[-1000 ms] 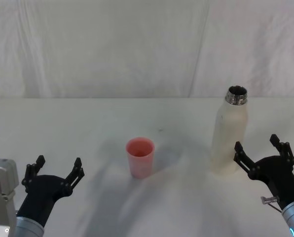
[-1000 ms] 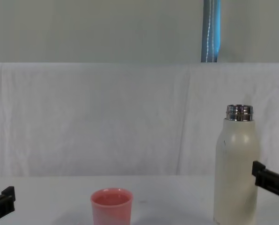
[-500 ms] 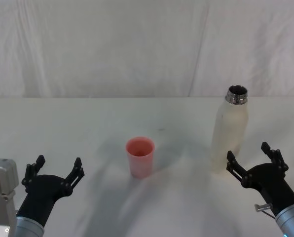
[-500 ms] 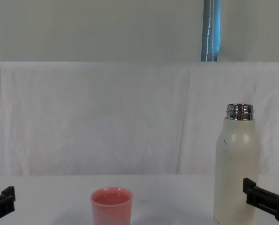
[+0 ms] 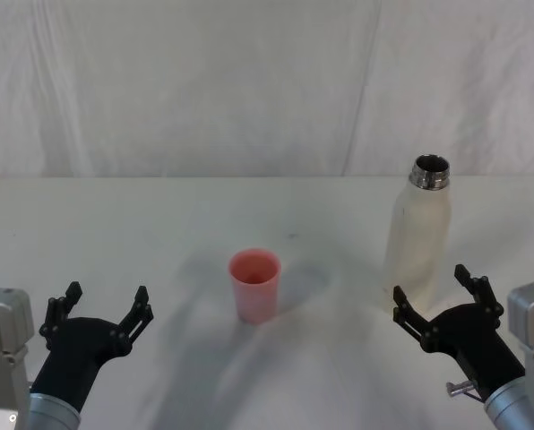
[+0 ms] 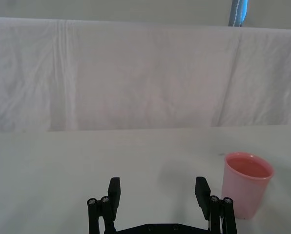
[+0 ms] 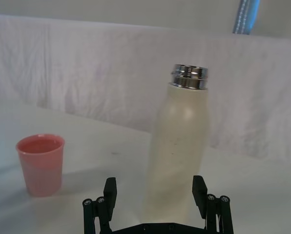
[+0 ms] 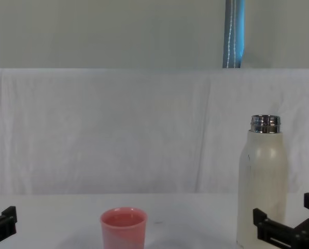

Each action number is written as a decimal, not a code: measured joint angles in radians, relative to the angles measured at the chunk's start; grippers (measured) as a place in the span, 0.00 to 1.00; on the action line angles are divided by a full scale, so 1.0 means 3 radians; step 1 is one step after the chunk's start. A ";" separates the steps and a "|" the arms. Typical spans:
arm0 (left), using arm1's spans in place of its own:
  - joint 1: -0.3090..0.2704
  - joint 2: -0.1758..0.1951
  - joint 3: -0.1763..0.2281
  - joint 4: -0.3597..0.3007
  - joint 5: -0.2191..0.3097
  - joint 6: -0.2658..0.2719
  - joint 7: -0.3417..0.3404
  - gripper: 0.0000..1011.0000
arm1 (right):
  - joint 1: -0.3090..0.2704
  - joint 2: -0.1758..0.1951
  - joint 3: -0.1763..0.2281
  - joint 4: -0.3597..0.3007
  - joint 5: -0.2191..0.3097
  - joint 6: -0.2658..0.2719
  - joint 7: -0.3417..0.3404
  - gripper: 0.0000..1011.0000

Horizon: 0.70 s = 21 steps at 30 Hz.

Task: Grasp the thermos with one hand and pour water into the cup lid.

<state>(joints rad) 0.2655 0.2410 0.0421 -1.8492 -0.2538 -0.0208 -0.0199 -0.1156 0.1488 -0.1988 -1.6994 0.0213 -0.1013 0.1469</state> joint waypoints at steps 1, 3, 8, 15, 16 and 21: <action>0.0000 0.0000 0.0000 0.0000 0.0000 0.0000 0.0000 0.99 | 0.0003 0.0004 -0.0008 0.0003 -0.0021 -0.0004 -0.0002 0.99; 0.0000 0.0000 0.0000 0.0000 0.0000 0.0000 0.0000 0.99 | 0.0010 0.0008 -0.0025 0.0011 -0.0069 -0.0007 -0.0007 0.99; 0.0000 0.0000 0.0000 0.0000 0.0000 0.0000 0.0000 0.99 | 0.0030 0.0003 -0.0042 0.0029 -0.0122 0.0009 -0.0015 0.99; 0.0000 0.0000 0.0000 0.0000 0.0000 0.0000 0.0000 0.99 | 0.0090 -0.0037 -0.0041 0.0058 -0.0115 0.0145 -0.0007 0.99; 0.0000 0.0000 0.0000 0.0000 0.0000 0.0000 0.0000 0.99 | 0.0097 -0.0041 -0.0041 0.0060 -0.0113 0.0161 -0.0007 0.99; 0.0000 0.0000 0.0000 0.0000 0.0000 0.0000 0.0000 0.99 | 0.0120 -0.0054 -0.0037 0.0068 -0.0108 0.0243 -0.0007 0.99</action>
<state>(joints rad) 0.2655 0.2409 0.0421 -1.8493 -0.2538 -0.0208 -0.0199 -0.0796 0.1326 -0.2100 -1.6791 -0.0112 -0.0285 0.1447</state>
